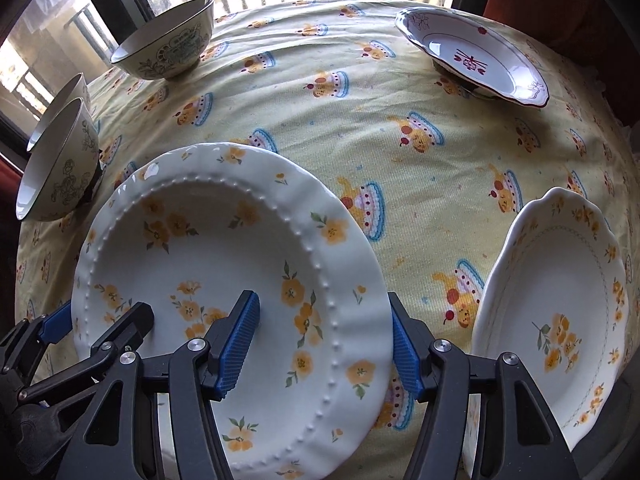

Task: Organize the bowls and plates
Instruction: 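Carry the deep plate over the flat plate and lower it on top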

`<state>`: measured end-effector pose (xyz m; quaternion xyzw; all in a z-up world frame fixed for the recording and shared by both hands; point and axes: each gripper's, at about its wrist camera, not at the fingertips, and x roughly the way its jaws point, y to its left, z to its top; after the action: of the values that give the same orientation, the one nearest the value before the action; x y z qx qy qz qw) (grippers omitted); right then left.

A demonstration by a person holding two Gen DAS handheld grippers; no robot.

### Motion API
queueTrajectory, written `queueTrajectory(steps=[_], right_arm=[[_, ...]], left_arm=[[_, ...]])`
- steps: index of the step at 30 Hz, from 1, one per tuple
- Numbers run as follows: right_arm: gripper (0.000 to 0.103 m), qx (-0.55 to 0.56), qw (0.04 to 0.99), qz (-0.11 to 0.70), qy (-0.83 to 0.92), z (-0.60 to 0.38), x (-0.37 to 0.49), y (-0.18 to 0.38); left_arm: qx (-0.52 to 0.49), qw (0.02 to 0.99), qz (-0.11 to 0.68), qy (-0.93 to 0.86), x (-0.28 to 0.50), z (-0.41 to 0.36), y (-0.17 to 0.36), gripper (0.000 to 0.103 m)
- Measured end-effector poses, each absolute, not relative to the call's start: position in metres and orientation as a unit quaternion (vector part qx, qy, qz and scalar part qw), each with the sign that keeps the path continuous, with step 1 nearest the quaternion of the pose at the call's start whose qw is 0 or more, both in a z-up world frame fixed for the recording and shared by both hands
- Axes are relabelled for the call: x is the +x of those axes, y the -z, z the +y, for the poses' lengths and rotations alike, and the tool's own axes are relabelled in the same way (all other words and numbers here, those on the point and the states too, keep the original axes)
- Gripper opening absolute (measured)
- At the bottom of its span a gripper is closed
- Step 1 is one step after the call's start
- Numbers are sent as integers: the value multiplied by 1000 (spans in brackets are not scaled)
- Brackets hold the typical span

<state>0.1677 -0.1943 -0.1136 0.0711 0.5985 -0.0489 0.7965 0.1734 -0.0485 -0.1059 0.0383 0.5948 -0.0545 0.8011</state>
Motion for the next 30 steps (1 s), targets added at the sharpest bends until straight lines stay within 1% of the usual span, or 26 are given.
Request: queueTrajectory(steps=[7, 14, 20, 30], right_arm=[[66, 69, 792, 604, 57, -189, 164, 106], [66, 74, 802, 588, 81, -180, 150, 84], [66, 100, 812, 565, 108, -184, 126, 65], [66, 107, 826, 546, 87, -208, 111, 51]], left_arm=[[34, 793, 604, 71, 171, -39, 102, 69], [51, 806, 582, 95, 159, -38, 80, 69], [71, 813, 566, 119, 151, -41, 64, 69], [59, 829, 549, 87, 135, -66, 49, 69]])
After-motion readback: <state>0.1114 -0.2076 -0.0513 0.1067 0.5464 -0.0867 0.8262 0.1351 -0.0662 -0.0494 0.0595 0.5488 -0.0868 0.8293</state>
